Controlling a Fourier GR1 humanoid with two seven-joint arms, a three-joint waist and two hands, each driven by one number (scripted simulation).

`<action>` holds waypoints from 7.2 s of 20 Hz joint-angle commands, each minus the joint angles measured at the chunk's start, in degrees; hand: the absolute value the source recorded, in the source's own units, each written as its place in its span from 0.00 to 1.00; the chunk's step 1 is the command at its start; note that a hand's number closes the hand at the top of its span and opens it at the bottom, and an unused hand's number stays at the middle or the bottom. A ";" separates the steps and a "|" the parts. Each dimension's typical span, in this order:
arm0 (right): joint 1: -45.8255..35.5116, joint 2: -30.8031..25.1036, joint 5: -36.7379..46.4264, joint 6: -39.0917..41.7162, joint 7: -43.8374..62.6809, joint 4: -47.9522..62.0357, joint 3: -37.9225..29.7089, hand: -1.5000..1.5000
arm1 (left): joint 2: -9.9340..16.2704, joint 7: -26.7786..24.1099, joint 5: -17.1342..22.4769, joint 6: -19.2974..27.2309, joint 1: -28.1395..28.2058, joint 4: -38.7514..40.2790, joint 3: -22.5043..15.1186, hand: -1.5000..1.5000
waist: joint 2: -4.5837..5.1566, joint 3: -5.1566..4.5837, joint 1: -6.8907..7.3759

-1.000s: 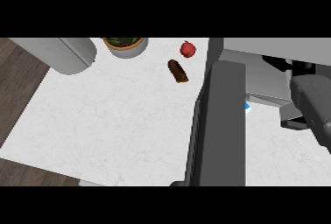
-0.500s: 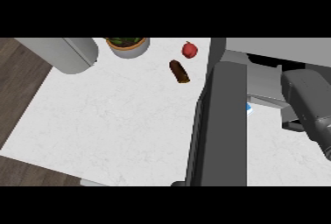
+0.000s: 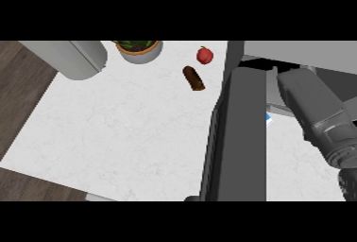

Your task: Pick up the milk, place it into the microwave and close the microwave

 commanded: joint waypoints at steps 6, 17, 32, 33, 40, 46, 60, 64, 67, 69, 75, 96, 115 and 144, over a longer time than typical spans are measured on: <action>-4.48 5.07 0.32 -3.63 2.57 -1.02 -0.09 0.00 | 0.16 0.60 -1.62 -0.42 -0.95 1.73 -1.17 0.00 | -0.91 -0.02 -1.63; -1.86 3.60 -2.35 -7.58 -0.57 -2.74 -4.09 0.00 | -2.73 0.28 -3.45 -3.10 2.58 2.39 -4.18 0.00 | -1.97 -0.01 -3.94; 7.35 1.96 -5.58 15.87 -9.63 -2.87 -6.62 0.00 | -9.43 -2.12 -12.68 -9.61 4.86 3.56 -15.47 0.00 | -4.02 -0.07 -9.22; 6.63 2.27 -6.64 17.43 -8.39 -2.59 -7.59 0.00 | -9.83 -3.67 -13.74 -11.64 5.03 3.66 -16.47 0.00 | -3.97 -0.09 -8.85; 14.50 6.25 -9.06 28.07 -14.75 -2.97 -8.92 0.00 | -10.15 -3.82 -21.57 -14.68 1.58 10.08 -21.19 0.00 | -4.59 -0.16 -10.82; 21.61 10.34 -9.38 32.92 -16.90 -5.52 -7.18 0.00 | -12.44 -11.42 -32.65 -14.02 -4.62 18.43 -21.00 0.00 | -5.56 -0.32 -13.02; 48.97 8.63 -8.05 33.02 -23.03 -20.45 -1.38 0.00 | -13.18 -13.83 -44.73 -0.48 -11.20 26.07 -33.22 1.00 | -6.27 -0.48 -15.69; 56.15 7.24 -10.08 35.66 -20.92 -28.97 -0.90 0.00 | -12.05 -17.53 -48.89 -3.21 -16.98 33.76 -32.63 1.00 | -6.07 -0.53 -15.75; 62.78 5.95 -12.26 38.75 -21.13 -35.61 -0.84 0.00 | -13.16 -19.33 -52.65 0.90 -19.56 36.13 -35.99 1.00 | -6.06 -0.55 -16.02; 66.50 5.99 -13.62 40.20 -20.97 -40.29 -0.35 0.00 | -13.17 -20.61 -54.50 3.19 -22.76 40.23 -38.14 1.00 | -5.88 -0.55 -16.03; 76.77 2.00 -20.09 47.38 -14.92 -56.40 0.30 0.00 | -13.18 -25.74 -54.67 13.61 -26.67 48.32 -46.73 1.00 | -5.63 -0.55 -15.74; 87.56 -3.52 -38.19 54.31 1.66 -93.19 8.02 0.00 | -13.12 -19.59 -31.06 49.50 -43.70 59.00 -82.79 1.00 | -4.75 -0.61 -20.01; 86.90 -6.88 -46.32 51.84 13.90 -105.74 10.44 0.00 | -13.16 -20.11 -13.55 69.31 -62.78 66.92 -79.60 1.00 | -3.20 -0.58 -24.93; 83.19 -11.82 -55.76 49.41 21.79 -111.43 7.80 0.00 | -13.18 -28.18 8.43 66.61 -75.16 82.46 -69.43 1.00 | -0.79 -0.40 -28.39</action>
